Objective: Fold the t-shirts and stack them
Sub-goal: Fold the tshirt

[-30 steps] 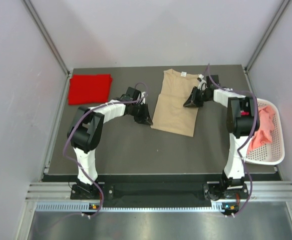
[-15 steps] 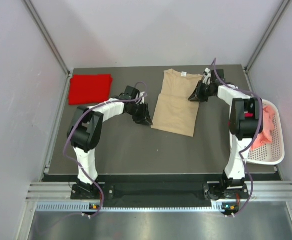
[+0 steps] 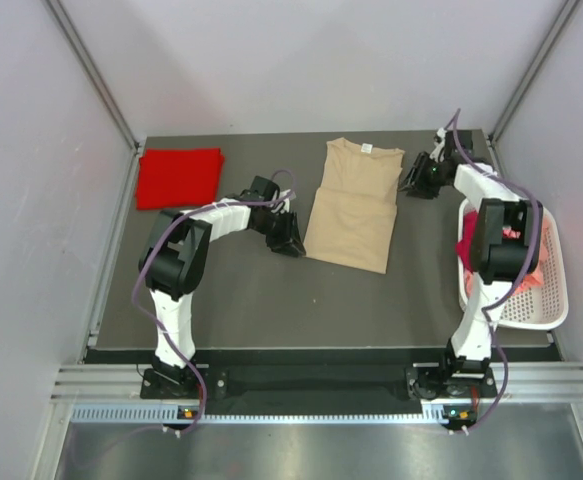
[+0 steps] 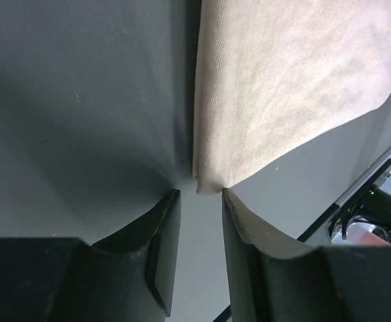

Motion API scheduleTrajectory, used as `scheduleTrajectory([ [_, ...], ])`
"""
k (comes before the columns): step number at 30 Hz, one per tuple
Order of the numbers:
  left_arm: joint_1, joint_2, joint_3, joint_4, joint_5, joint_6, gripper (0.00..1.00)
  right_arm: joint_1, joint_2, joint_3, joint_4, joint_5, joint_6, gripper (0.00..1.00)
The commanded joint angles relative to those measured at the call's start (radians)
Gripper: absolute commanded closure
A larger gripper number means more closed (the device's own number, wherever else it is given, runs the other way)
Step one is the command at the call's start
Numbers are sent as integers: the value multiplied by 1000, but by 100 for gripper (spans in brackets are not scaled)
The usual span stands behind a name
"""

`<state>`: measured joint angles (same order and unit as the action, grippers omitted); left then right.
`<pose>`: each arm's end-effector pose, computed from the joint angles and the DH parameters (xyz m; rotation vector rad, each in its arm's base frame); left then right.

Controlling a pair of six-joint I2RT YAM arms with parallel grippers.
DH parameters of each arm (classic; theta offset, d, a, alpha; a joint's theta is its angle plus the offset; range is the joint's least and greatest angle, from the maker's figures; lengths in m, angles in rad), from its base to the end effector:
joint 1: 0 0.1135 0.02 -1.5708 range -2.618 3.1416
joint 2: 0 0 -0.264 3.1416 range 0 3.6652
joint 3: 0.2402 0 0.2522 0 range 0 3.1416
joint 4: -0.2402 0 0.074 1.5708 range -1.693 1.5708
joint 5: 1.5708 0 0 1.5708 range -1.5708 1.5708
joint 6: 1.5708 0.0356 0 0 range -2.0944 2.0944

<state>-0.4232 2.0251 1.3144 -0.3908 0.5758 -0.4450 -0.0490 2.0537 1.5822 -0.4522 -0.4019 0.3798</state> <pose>0.3637 -0.1851 0.1438 0.1665 2.7812 -1.0261 0.4526 -0.0083 0.2043 0.3645 2.4750 0.6393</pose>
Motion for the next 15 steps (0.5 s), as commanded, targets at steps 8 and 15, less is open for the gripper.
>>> scheduleTrajectory([
  [8, -12, -3, -63, 30, -10, 2, 68, 23, -509, -494, -25, 31, 62, 57],
  [15, -19, -11, -92, 72, 10, -18, 86, 118, -632, -752, 59, 51, 94, 55],
])
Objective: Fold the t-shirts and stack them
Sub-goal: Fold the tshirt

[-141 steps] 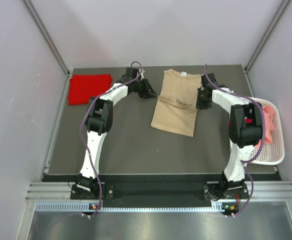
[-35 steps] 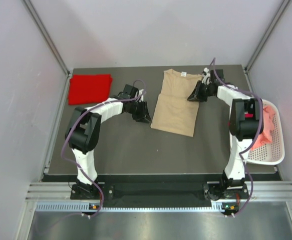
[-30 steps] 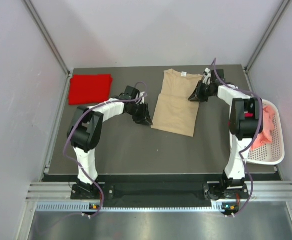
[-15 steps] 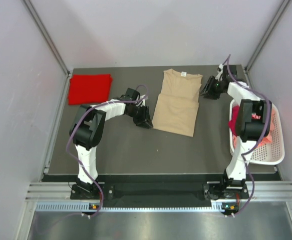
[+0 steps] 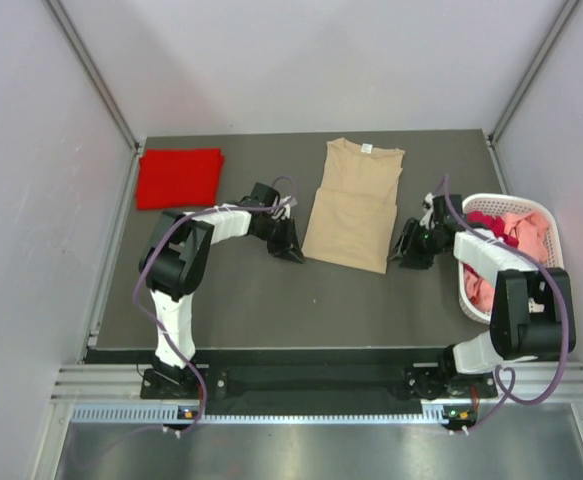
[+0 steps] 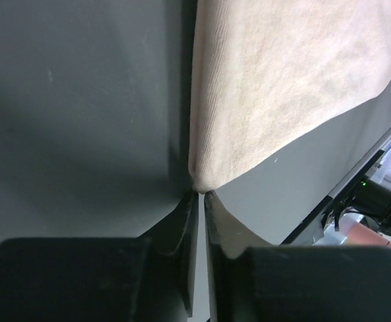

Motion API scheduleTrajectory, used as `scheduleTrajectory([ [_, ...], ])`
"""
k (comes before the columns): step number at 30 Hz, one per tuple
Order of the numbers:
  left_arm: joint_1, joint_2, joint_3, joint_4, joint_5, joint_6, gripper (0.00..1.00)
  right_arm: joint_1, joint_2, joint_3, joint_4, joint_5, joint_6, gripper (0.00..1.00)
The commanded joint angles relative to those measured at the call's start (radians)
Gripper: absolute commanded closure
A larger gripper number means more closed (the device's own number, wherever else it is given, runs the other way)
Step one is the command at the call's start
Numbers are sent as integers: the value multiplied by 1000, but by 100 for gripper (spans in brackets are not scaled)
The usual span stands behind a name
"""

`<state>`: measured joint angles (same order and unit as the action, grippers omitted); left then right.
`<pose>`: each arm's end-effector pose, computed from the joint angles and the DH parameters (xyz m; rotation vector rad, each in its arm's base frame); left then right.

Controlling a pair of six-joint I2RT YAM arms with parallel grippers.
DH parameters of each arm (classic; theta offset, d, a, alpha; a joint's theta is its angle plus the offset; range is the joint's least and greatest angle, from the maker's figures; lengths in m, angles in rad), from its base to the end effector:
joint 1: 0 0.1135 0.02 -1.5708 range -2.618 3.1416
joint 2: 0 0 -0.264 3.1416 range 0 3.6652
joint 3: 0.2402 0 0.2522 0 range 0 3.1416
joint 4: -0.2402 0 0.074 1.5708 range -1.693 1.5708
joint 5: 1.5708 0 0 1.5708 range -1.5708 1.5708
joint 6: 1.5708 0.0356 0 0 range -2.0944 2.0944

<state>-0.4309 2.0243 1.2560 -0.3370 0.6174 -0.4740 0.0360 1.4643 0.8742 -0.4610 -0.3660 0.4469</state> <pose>0.3546 -0.1857 0.1317 0.1509 2.7959 -1.0901 0.2815 0.0229 0.1965 0.4133 2.6226 0.6451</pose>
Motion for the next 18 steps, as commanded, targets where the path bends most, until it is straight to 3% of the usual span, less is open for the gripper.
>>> scheduleTrajectory([
  [1, -11, -12, -33, 18, -33, 9, 90, 44, -44, -78, 83, 21, 32, 56],
  [4, -11, -9, -32, 15, -35, 8, 100, 76, -38, -124, 151, 19, 53, 55],
  [9, -12, -13, -32, -5, -41, -5, 100, 146, 14, -121, 170, 61, 61, 56],
  [15, -2, -98, -27, -69, -156, -6, 69, 148, -4, -167, 183, 111, 82, 61],
  [18, 18, -98, -17, -24, -136, -17, 66, 150, -9, -169, 173, 119, 85, 62],
])
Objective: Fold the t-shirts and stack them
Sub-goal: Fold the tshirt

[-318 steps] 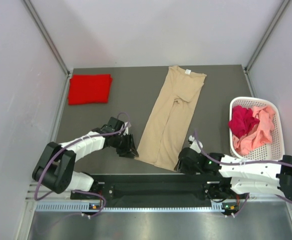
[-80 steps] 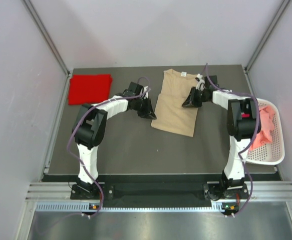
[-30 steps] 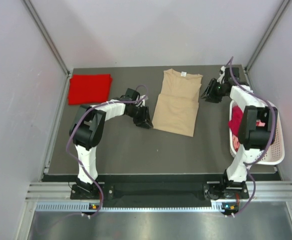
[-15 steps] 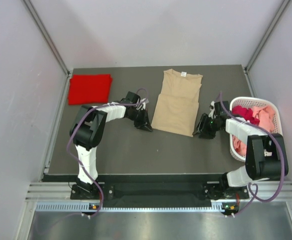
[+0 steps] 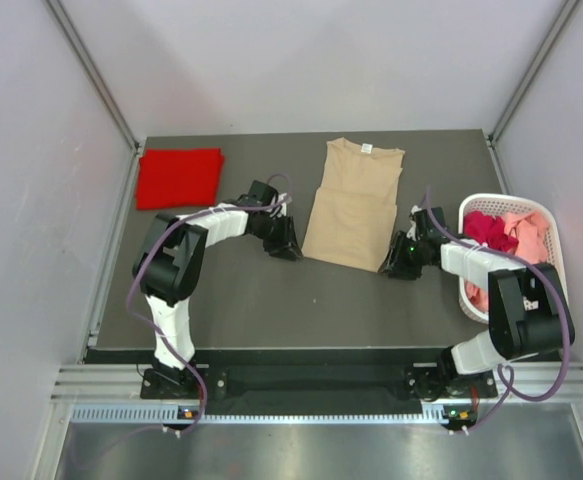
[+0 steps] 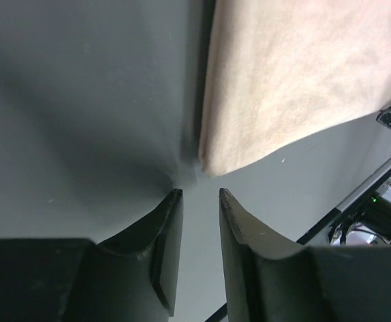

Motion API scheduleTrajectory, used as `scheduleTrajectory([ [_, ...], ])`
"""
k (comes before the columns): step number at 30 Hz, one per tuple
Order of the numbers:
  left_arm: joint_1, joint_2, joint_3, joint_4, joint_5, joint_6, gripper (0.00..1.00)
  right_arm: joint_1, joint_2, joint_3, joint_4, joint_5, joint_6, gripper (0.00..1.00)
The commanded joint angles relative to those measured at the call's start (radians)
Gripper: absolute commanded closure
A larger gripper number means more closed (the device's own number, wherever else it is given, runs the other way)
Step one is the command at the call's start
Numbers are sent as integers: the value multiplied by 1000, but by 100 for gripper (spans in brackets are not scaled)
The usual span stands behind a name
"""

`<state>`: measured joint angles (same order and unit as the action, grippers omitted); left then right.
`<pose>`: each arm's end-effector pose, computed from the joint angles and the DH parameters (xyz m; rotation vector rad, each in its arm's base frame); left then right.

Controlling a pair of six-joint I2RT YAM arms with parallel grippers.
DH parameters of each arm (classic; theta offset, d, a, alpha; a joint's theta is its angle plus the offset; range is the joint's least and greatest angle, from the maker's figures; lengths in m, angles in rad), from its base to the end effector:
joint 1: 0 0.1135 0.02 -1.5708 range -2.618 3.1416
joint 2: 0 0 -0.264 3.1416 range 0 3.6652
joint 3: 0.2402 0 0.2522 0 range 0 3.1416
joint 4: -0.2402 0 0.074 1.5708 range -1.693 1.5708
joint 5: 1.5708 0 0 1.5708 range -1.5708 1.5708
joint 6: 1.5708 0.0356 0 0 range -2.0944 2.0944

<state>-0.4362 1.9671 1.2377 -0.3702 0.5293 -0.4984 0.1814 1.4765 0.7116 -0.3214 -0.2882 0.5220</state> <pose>0.3478 -0.1819 0.1452 0.0949 2.8006 -0.9790 0.2576 0.0575 0.1543 0.3652 2.6996 0.6026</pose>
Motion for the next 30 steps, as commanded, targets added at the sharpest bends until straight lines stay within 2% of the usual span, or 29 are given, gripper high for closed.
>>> scheduleTrajectory([
  [1, 25, -36, 6, 19, -23, 4, 66, 4, -27, -8, 31, 47, 12, 62],
  [10, 25, 44, 95, 11, -20, 34, 65, 1, 2, 0, 51, 46, 13, 60],
  [17, 25, 79, 94, 22, 15, 37, 66, 3, 22, -11, 77, 38, 13, 67],
  [30, 24, 121, 80, 82, 92, 15, 70, 0, 47, -20, 94, 29, -4, 72],
])
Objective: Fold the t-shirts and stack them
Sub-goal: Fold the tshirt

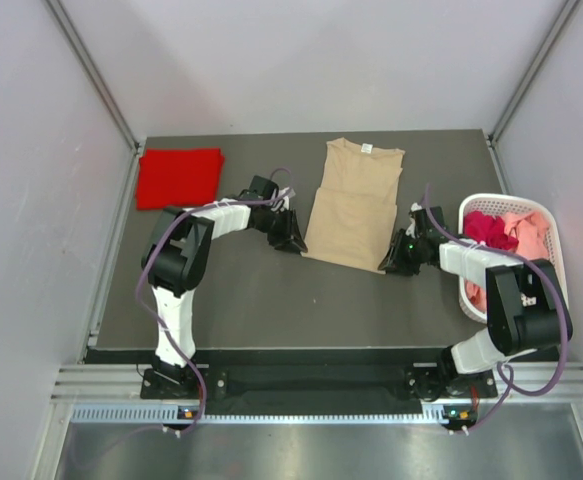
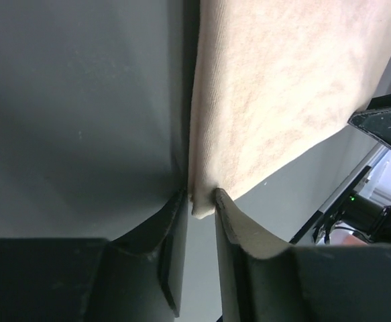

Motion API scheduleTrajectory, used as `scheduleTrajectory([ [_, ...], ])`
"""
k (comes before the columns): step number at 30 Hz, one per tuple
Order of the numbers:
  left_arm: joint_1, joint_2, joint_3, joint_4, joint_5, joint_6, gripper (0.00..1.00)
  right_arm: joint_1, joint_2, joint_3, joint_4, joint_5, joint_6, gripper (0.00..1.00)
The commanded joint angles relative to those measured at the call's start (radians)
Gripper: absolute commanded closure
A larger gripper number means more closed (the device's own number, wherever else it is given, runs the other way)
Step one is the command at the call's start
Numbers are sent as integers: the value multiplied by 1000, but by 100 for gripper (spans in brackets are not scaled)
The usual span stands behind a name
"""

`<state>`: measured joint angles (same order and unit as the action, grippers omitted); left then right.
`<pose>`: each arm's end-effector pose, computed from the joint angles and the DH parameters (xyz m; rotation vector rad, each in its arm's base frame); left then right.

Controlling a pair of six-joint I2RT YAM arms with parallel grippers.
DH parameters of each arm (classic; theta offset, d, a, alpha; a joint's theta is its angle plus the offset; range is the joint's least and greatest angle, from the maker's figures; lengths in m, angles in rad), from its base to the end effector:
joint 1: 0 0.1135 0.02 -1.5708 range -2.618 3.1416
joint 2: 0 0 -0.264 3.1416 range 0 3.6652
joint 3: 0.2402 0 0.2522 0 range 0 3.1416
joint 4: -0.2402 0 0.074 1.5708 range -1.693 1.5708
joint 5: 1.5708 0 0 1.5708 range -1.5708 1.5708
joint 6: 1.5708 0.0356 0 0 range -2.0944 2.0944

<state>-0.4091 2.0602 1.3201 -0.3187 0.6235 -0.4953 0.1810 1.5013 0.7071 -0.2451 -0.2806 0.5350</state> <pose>0.3733 -0.1845 0.1359 0.1130 2.7499 -1.1086 0.2648 0.0585 0.1509 0.3700 2.6524 0.6092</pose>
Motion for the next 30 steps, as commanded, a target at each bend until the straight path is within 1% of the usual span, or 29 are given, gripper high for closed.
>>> scheduleTrajectory([
  [1, -4, 29, -5, 30, 1, 14, 73, -2, 22, -15, 18, 21, -15, 72],
  [2, -4, 29, -7, 29, 1, 12, 75, -2, 22, -18, 18, 21, -17, 74],
  [3, -4, 29, -9, 29, 4, 11, 81, -2, 20, -20, 21, 21, -17, 76],
  [4, -4, 28, -13, 32, 8, 9, 90, 0, 20, -23, 21, 18, -18, 80],
  [5, -7, 28, -18, 29, 13, 8, 100, -2, 20, -27, 21, 12, -24, 92],
  [6, -8, 12, -30, 26, 13, 8, 100, 0, 20, -26, 15, 0, -27, 98],
  [7, -10, 2, -39, 23, 9, 8, 100, -2, 20, -27, 9, -5, -33, 100],
  [10, -22, -60, -93, -3, -25, 5, 100, 2, 2, -35, -26, -40, -64, 100],
  [14, -49, -138, -195, -26, -57, -22, 100, 8, -67, -96, -108, -8, -84, 100],
  [17, -88, -210, -313, -8, -71, -60, 100, 9, -147, -150, -166, 8, -96, 100],
  [18, -102, -254, -378, 22, -73, -87, 100, 9, -192, -164, -183, 9, -98, 100],
  [19, -129, -276, -407, 29, -79, -100, 100, 11, -219, -193, -197, 9, -89, 100],
  [22, -186, -357, -508, 43, -122, -158, 100, 83, -331, -233, -233, 30, -18, 99],
  [23, -197, -377, -528, 44, -136, -172, 100, 144, -373, -236, -265, 43, 0, 99],
  [24, -206, -420, -568, 44, -145, -198, 100, 165, -394, -239, -281, 67, 37, 99],
  [25, -215, -443, -588, 40, -171, -207, 96, 184, -415, -254, -292, 72, 51, 99],
  [28, -217, -534, -650, 9, -243, -238, 92, 218, -501, -291, -336, 103, 86, 98],
  [30, -217, -577, -689, 10, -243, -255, 85, 222, -561, -308, -361, 110, 100, 96],
])
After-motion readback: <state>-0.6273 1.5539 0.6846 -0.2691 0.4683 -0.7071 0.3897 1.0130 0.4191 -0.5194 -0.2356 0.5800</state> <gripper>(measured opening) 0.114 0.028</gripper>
